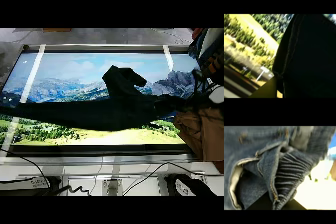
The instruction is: Fold the clothes and pants, and hang the long-sleeved shirts on hangers.
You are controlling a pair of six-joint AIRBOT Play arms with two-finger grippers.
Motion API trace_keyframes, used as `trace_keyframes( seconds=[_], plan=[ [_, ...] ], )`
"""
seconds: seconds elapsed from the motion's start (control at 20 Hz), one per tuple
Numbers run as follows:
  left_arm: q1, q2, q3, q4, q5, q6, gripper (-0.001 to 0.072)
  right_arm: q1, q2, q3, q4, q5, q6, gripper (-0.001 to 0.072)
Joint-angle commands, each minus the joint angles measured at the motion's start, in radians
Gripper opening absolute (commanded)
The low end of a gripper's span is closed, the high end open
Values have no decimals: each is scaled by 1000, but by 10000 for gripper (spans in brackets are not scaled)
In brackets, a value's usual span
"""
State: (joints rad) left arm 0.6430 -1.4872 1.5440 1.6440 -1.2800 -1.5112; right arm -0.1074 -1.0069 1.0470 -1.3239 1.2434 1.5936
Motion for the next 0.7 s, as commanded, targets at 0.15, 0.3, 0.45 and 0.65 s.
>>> trace_keyframes(
  seconds=[0.15,0.3,0.45,0.65],
  plan=[
    [21,-5,-96,175,-116,72,23,14,259,-443,11,97,103,30],
    [35,-5,-178,259,-85,67,23,14,317,-555,56,120,127,30],
    [60,-5,-194,252,-41,68,24,14,319,-571,67,125,127,31],
    [63,-5,-194,252,-23,99,636,14,319,-563,72,127,126,428]
  ],
)
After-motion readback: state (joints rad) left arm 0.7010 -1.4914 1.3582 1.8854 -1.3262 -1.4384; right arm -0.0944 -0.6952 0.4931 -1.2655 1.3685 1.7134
